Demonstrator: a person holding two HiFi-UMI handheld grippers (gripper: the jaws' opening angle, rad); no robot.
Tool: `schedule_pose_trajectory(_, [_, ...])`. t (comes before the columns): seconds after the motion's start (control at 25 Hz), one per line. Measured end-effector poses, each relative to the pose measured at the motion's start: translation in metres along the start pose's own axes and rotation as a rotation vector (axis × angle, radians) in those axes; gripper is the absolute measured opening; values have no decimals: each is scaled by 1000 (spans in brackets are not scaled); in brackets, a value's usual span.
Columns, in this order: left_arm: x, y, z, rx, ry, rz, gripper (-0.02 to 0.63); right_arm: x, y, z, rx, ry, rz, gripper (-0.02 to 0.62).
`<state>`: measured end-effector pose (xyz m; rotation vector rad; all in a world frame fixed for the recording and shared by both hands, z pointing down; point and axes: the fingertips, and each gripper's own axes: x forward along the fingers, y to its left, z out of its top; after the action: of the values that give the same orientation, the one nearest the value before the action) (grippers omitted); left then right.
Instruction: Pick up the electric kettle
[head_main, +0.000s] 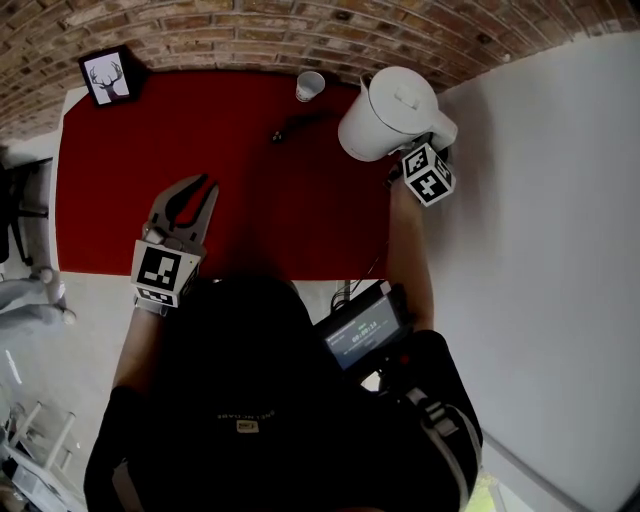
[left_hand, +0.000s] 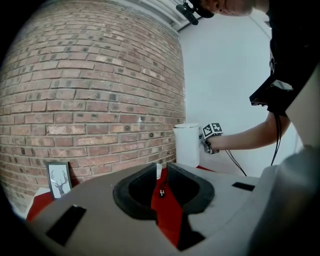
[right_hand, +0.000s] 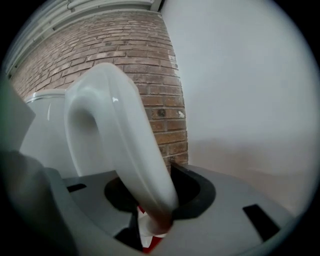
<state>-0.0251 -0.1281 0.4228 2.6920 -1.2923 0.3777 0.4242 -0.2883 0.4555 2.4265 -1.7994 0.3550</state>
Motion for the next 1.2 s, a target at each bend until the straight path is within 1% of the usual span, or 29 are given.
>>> schedule_pose_trajectory(0.24, [-17, 20, -3, -17, -15, 0, 54, -21, 34, 10, -33, -11, 26, 133])
schedule_pose_trajectory(0.56, [-38, 39, 3, -17, -46, -7, 54, -53, 80, 17, -9, -14, 64, 133])
schedule_pose_trajectory(0.8, [-48, 45, 9, 0, -70, -22, 54, -75, 120, 19, 0, -11, 121, 133])
schedule_pose_trajectory(1.2, [-67, 68, 12, -7, -108, -6, 54, -111, 175, 22, 32, 2, 212, 133])
